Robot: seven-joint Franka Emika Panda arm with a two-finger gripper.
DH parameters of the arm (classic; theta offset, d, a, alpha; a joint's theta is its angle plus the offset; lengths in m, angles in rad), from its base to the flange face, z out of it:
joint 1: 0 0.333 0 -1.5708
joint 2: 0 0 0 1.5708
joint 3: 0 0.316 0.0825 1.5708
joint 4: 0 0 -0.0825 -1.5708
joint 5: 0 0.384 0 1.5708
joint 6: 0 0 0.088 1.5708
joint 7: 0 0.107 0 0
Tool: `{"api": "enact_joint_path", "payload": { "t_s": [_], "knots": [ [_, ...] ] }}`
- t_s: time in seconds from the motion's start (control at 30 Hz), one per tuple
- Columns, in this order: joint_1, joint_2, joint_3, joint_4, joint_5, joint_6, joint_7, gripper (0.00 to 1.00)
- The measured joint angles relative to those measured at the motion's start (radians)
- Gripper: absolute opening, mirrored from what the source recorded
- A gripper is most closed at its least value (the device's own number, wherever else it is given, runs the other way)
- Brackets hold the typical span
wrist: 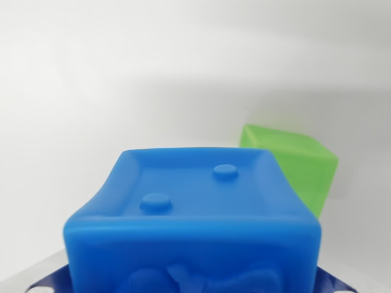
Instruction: Stack cube
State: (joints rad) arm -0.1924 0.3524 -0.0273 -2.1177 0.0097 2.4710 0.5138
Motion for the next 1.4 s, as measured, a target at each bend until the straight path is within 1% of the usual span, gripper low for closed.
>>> {"api": "enact_joint_path", "payload": {
  "t_s": [1.1,1.23,1.4],
  "knots": [
    [-0.081,-0.016,-0.023,0.000,0.010,-0.016,-0.004,0.00],
    [-0.084,-0.006,-0.023,0.000,0.011,-0.007,-0.004,0.00],
    [-0.084,0.035,-0.022,-0.001,0.013,0.028,-0.005,0.00]
  ]
}}
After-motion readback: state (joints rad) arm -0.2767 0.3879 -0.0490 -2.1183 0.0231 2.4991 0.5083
